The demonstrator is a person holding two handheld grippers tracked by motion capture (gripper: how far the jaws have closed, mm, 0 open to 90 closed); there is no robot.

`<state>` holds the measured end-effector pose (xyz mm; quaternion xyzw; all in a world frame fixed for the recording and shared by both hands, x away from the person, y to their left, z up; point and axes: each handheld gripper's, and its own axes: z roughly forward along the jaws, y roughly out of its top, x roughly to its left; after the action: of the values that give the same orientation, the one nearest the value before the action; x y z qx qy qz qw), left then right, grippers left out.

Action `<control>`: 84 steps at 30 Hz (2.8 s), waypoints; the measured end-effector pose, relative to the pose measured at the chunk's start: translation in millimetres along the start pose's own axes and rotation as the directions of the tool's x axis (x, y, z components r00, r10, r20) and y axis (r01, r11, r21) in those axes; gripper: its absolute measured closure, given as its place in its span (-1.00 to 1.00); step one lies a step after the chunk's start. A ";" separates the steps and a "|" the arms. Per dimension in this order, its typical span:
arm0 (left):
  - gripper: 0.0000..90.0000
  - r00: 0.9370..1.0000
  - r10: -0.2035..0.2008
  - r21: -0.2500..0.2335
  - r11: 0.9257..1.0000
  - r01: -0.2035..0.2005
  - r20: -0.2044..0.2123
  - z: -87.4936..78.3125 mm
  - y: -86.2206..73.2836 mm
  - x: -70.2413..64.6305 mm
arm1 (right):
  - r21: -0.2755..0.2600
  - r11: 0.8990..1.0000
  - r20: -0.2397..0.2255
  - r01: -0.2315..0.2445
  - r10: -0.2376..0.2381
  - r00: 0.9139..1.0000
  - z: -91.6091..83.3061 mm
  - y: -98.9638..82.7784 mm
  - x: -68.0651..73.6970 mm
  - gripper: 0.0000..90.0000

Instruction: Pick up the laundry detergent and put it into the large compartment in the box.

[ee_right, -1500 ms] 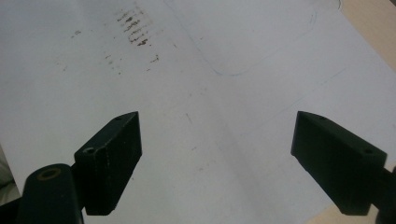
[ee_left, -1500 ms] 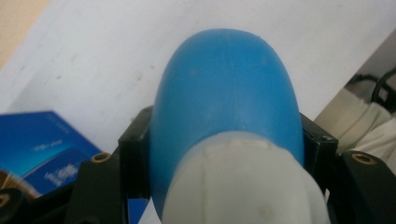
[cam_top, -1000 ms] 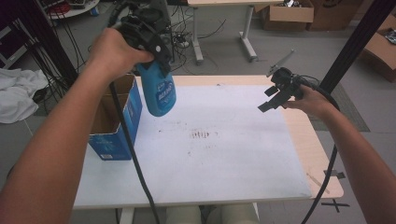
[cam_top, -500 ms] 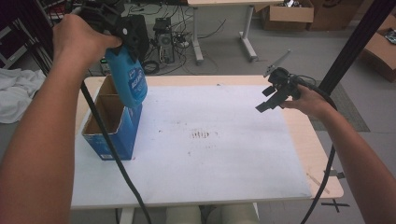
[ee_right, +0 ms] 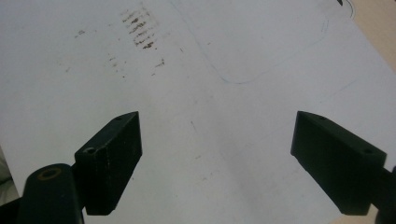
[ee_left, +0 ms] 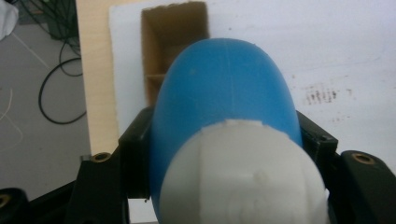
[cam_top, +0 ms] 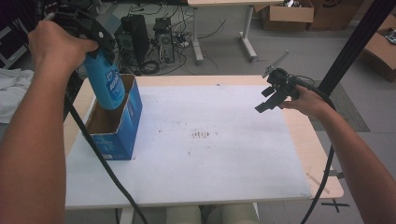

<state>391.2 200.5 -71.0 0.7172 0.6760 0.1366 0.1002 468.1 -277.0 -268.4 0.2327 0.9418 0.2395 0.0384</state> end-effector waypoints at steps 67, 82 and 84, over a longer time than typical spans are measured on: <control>-0.16 1.000 -0.014 0.135 0.991 0.013 0.008 208.4 -52.4 30.3 | 0.024 0.999 0.004 -0.035 0.035 0.999 9.0 -8.8 -5.6 -0.64; -0.19 0.999 -0.034 0.132 0.991 0.030 0.032 209.4 -53.7 35.4 | 0.027 0.999 0.002 -0.035 0.035 0.999 10.5 -8.0 -4.2 -0.64; -0.21 0.999 -0.040 0.130 0.991 0.036 0.034 209.4 -53.6 35.6 | 0.025 0.999 0.001 -0.033 0.033 0.999 10.6 -7.8 -4.0 -0.64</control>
<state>411.8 248.1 -283.8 0.7115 0.6950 0.0777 0.0686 470.3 -280.3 -281.7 0.2488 0.9408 0.2280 0.0319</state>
